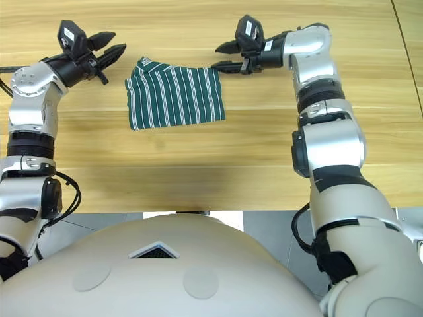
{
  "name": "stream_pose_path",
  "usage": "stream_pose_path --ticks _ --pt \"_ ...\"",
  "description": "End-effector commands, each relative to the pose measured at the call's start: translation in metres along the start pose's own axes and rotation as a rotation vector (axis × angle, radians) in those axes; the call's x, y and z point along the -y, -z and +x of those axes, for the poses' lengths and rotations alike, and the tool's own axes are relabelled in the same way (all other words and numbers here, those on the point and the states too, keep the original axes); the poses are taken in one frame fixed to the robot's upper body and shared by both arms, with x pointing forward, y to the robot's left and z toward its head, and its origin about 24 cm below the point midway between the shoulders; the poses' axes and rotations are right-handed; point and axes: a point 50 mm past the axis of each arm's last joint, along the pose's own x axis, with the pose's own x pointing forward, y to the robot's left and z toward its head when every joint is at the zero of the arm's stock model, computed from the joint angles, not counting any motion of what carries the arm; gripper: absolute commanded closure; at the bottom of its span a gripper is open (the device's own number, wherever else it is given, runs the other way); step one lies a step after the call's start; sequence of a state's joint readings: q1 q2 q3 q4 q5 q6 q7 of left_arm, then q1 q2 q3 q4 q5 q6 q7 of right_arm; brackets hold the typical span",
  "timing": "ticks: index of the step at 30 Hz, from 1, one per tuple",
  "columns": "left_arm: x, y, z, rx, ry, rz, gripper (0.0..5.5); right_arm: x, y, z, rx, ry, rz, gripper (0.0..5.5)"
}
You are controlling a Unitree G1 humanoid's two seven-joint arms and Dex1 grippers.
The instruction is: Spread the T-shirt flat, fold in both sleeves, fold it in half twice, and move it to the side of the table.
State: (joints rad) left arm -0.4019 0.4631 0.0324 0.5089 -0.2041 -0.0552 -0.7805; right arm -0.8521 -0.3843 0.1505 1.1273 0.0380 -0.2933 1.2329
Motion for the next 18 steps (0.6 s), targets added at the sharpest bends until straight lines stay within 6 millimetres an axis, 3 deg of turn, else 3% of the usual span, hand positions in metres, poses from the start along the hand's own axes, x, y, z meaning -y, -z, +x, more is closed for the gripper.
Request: stream_pose_path --ticks 1,4,7,10,15,18 --pt "0.005 0.010 -0.024 0.048 -0.178 -0.033 3.59 -0.014 0.008 -0.012 0.094 -0.003 -0.070 3.43" --pt "0.036 -0.005 -0.044 0.171 -0.287 -0.043 3.59 -0.035 0.006 -0.016 0.200 -0.053 -0.118 3.43" --pt "0.071 -0.019 -0.064 0.282 -0.451 -0.154 3.56 -0.058 -0.007 -0.012 0.289 -0.122 -0.137 3.95" --pt "0.097 -0.021 -0.076 0.303 -0.614 -0.320 3.56 -0.076 -0.013 0.014 0.275 -0.193 -0.156 4.59" --pt "0.118 -0.043 -0.085 0.335 -0.677 -0.303 3.56 -0.082 -0.012 0.048 0.209 -0.207 -0.162 5.47" --pt "0.130 -0.042 -0.085 0.335 -0.661 -0.332 3.56 -0.080 -0.005 0.067 0.122 -0.193 -0.183 5.47"
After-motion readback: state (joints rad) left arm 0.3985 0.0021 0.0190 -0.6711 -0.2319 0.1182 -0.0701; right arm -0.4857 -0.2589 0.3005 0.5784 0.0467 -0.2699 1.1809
